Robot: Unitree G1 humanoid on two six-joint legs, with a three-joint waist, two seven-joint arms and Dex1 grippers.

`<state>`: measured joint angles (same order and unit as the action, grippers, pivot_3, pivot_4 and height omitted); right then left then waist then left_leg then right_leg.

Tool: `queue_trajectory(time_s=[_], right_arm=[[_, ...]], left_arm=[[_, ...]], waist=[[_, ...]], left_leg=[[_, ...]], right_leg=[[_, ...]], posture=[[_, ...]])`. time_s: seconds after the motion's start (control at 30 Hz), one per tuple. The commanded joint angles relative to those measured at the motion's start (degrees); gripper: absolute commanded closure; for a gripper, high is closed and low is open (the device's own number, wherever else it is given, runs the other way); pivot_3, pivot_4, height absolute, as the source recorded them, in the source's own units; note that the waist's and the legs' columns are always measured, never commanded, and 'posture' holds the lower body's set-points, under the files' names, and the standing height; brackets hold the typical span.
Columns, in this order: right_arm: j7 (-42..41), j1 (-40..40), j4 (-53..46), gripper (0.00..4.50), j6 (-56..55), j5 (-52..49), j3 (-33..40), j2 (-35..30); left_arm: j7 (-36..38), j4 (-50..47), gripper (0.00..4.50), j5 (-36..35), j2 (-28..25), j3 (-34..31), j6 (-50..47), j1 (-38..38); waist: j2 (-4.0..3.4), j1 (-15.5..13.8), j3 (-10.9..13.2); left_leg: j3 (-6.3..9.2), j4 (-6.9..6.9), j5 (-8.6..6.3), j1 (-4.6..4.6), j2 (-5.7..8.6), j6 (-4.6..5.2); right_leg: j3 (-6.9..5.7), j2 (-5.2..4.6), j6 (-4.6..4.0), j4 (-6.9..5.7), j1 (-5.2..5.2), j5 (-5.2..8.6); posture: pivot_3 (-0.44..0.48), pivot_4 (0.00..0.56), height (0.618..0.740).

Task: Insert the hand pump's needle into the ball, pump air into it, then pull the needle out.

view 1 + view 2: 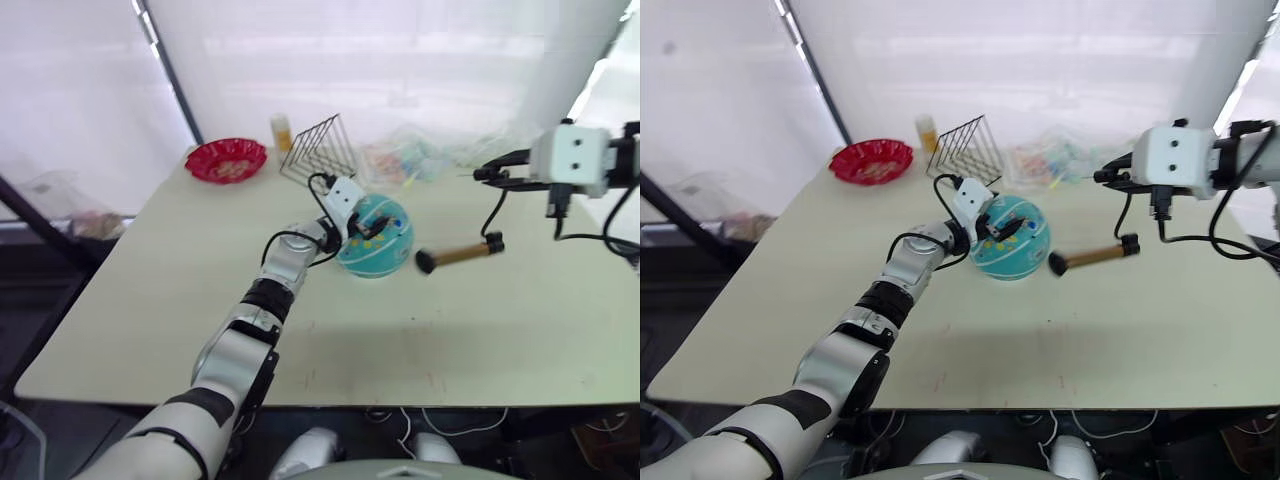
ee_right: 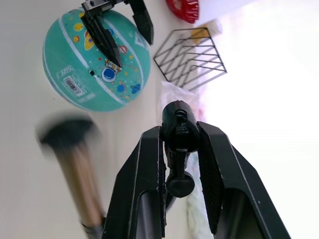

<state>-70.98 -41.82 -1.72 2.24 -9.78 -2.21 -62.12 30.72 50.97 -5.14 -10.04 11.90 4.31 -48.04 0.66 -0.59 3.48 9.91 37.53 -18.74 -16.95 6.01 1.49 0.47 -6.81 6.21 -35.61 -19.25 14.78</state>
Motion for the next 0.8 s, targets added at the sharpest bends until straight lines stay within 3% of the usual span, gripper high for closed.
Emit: queue_trajectory(time_s=[0.03, 0.13, 0.37, 0.5, 0.67, 0.8], right_arm=[[0.91, 1.86, -1.54, 4.14, 1.49, -0.27, 1.10, 0.75], [2.40, 3.69, -0.93, 4.14, 1.35, 1.20, 1.26, 1.54], [9.94, 6.53, -0.01, 4.14, 3.34, 6.52, 0.23, 6.16], [13.63, 8.76, 0.11, 4.14, 3.90, 9.26, -0.26, 8.65], [19.86, 10.32, 1.12, 4.14, 4.12, 11.93, -0.25, 12.52], [24.15, 14.12, 1.15, 4.14, 4.93, 13.30, 0.10, 15.02]], left_arm=[[-0.31, 18.07, 0.00, 8.39, 0.50, 5.26, -8.03, 9.61], [0.56, 17.36, 0.00, 8.32, 0.49, 4.73, -7.10, 9.24], [4.42, 13.38, 0.00, 5.54, -0.06, 1.52, -1.19, 8.03], [6.19, 11.43, 0.00, 4.82, -0.37, -0.51, -0.39, 6.96], [9.84, 6.97, 0.00, 2.03, -0.83, -4.19, 3.00, 4.94], [12.04, 3.90, 0.00, 0.22, -1.11, -6.23, 4.14, 3.78]], waist=[[-0.12, 0.48, -0.04], [-0.37, 0.11, 0.03], [-0.41, -0.24, 0.34], [-0.84, -0.23, 0.84], [-1.04, -0.20, 1.48], [-0.98, -0.42, 1.72]], left_leg=[[-0.31, 0.00, -0.04, 0.02, -0.38, -0.07], [-0.72, -0.13, -0.03, 0.25, -0.71, -0.08], [-0.69, -0.16, 0.07, 0.26, -0.61, -0.19], [-0.63, -0.19, 0.07, 0.22, -0.61, -0.19], [-0.55, -0.32, 0.27, 0.00, -0.58, -0.44], [0.07, -0.25, 0.64, -0.84, -0.38, -0.42]], right_leg=[[-0.14, -0.06, -0.01, 0.00, 0.13, 0.01], [-0.21, -0.36, -0.02, -0.02, 0.67, 0.09], [0.16, -0.30, 0.10, -0.04, 0.59, 0.13], [0.19, -0.27, 0.09, -0.06, 0.49, 0.13], [0.27, -0.13, 0.34, -0.22, -0.23, -0.02], [0.25, 0.08, 0.27, -0.29, -1.16, -0.12]], posture=[[0.000, 0.150, 0.740], [0.000, 0.150, 0.740], [0.000, 0.150, 0.740], [0.000, 0.150, 0.740], [0.000, 0.150, 0.740], [0.000, 0.150, 0.740]])
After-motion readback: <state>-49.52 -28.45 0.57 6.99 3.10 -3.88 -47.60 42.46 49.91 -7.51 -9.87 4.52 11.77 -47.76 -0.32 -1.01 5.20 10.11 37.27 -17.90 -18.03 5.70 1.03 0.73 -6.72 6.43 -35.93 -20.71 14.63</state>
